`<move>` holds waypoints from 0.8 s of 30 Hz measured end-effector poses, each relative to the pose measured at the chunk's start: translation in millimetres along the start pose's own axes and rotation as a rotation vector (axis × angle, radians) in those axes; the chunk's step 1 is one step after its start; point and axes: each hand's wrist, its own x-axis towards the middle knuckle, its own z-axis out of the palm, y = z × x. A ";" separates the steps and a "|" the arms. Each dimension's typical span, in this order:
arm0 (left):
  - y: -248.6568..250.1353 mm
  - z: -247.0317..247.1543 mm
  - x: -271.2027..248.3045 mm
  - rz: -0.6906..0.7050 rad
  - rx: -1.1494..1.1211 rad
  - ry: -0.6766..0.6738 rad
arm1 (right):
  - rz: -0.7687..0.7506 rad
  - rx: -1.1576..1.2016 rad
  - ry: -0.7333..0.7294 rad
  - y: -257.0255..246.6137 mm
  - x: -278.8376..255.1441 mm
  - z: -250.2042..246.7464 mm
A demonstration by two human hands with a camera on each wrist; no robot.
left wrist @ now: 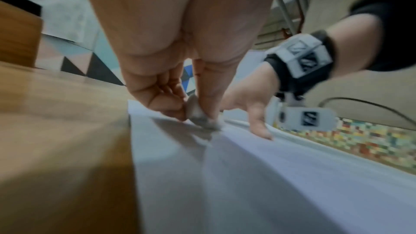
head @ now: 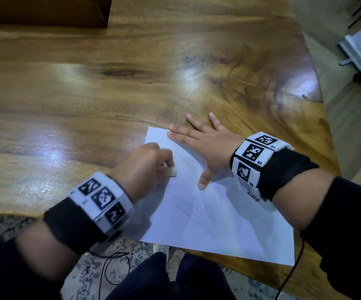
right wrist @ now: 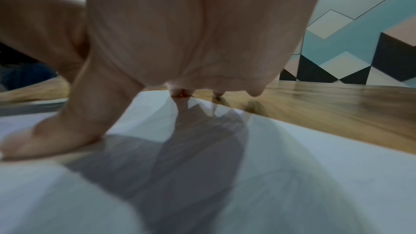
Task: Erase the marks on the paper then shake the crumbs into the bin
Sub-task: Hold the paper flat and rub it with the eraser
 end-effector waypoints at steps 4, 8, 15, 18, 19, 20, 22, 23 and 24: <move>-6.2 8.6 -43.4 0.080 -0.008 -0.300 | -0.004 0.000 0.001 0.2 -0.8 -0.4; -2.6 -1.1 -2.4 0.100 0.029 -0.143 | -0.008 0.003 0.009 -0.1 0.4 0.1; -2.7 13.9 -41.8 0.136 0.061 -0.299 | -0.009 -0.003 0.003 0.4 0.2 -1.2; -3.1 6.0 -27.3 0.165 0.052 -0.313 | -0.012 0.008 0.008 1.3 0.9 -0.6; -2.9 4.8 -11.1 0.165 0.092 -0.214 | -0.016 0.013 0.009 1.6 1.6 0.1; -2.3 2.3 3.7 0.153 0.115 -0.110 | -0.016 0.018 0.008 1.9 2.0 0.4; -4.4 1.0 12.9 0.149 0.128 -0.048 | -0.017 0.017 0.005 1.8 2.3 0.8; -5.3 2.5 3.2 0.166 0.119 -0.092 | -0.020 0.010 0.005 1.7 2.2 0.8; -5.7 5.3 -11.5 0.168 0.098 -0.168 | -0.020 0.004 0.007 1.9 1.9 0.5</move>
